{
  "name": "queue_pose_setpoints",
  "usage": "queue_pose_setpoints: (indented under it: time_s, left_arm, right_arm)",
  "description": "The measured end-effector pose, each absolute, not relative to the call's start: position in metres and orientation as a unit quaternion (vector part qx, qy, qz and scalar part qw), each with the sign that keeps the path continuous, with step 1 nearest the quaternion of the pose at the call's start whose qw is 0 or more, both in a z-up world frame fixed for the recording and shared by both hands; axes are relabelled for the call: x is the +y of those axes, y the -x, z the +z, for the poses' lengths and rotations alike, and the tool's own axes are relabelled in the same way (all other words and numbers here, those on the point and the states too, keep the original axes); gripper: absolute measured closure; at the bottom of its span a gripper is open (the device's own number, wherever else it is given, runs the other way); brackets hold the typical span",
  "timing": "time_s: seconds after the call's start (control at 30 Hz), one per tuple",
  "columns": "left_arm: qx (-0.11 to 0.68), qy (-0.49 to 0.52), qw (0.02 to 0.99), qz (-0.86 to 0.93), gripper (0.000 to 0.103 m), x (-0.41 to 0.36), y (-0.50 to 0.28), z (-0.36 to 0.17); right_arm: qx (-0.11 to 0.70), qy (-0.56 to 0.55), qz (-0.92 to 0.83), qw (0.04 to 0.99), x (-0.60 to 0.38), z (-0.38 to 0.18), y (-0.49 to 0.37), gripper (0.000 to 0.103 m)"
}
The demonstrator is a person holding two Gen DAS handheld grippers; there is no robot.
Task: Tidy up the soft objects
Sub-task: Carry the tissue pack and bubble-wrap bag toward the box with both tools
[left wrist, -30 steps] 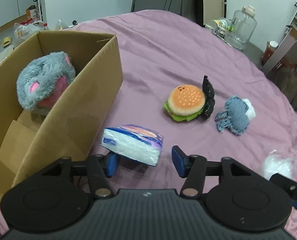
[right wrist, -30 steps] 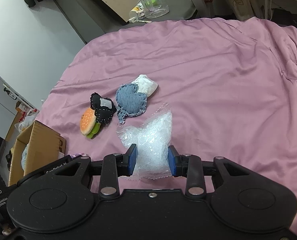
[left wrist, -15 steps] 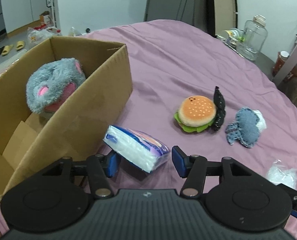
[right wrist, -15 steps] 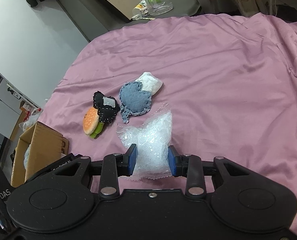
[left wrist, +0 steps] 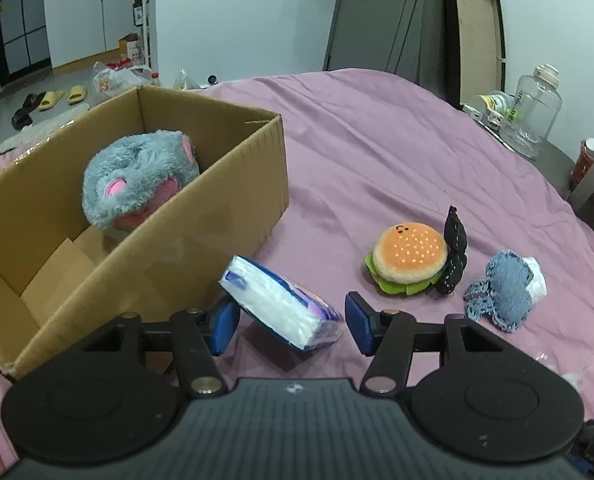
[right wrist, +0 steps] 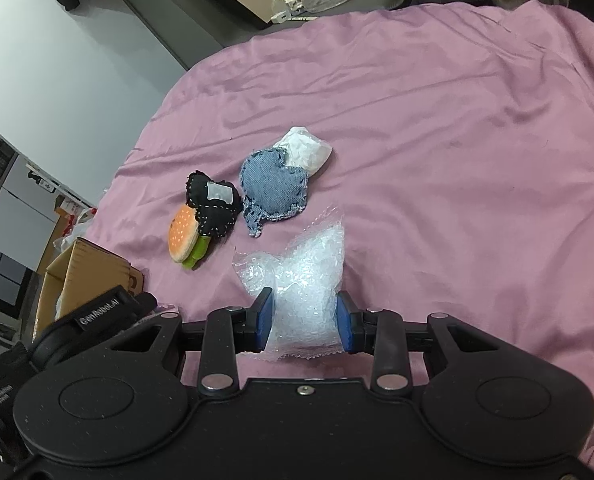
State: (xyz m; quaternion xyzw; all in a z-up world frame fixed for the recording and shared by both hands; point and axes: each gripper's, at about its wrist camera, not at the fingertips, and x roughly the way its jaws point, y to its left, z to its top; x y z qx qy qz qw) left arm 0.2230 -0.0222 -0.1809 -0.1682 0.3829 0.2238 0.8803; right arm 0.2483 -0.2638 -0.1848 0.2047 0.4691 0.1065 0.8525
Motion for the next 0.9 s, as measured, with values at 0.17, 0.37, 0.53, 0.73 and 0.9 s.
queue_pose_setpoints:
  time_s: [0.17,0.37,0.53,0.73,0.9]
  left_arm:
    - [0.367,0.197,0.879,0.231,0.048,-0.017,-0.221,-0.178]
    - [0.362,0.194,0.884,0.224,0.068,-0.019,-0.22,-0.174]
    - [0.361,0.174,0.892,0.21,0.074,-0.023,-0.219,-0.164]
    - [0.367,0.158,0.898,0.182,0.074,-0.025,-0.216,-0.153]
    - [0.369,0.149,0.903,0.161,0.074,-0.023,-0.21,-0.142]
  right_arm:
    - [0.471,-0.205,0.108,0.851,-0.265,-0.187,-0.25,0.07]
    - [0.467,-0.197,0.108,0.856,-0.263,-0.184,-0.248,0.07]
    - [0.46,-0.184,0.104,0.862,-0.26,-0.178,-0.244,0.071]
    - [0.45,-0.184,0.101,0.868,-0.255,-0.163,-0.236,0.071]
    - [0.436,-0.173,0.108,0.876,-0.242,-0.146,-0.231,0.071]
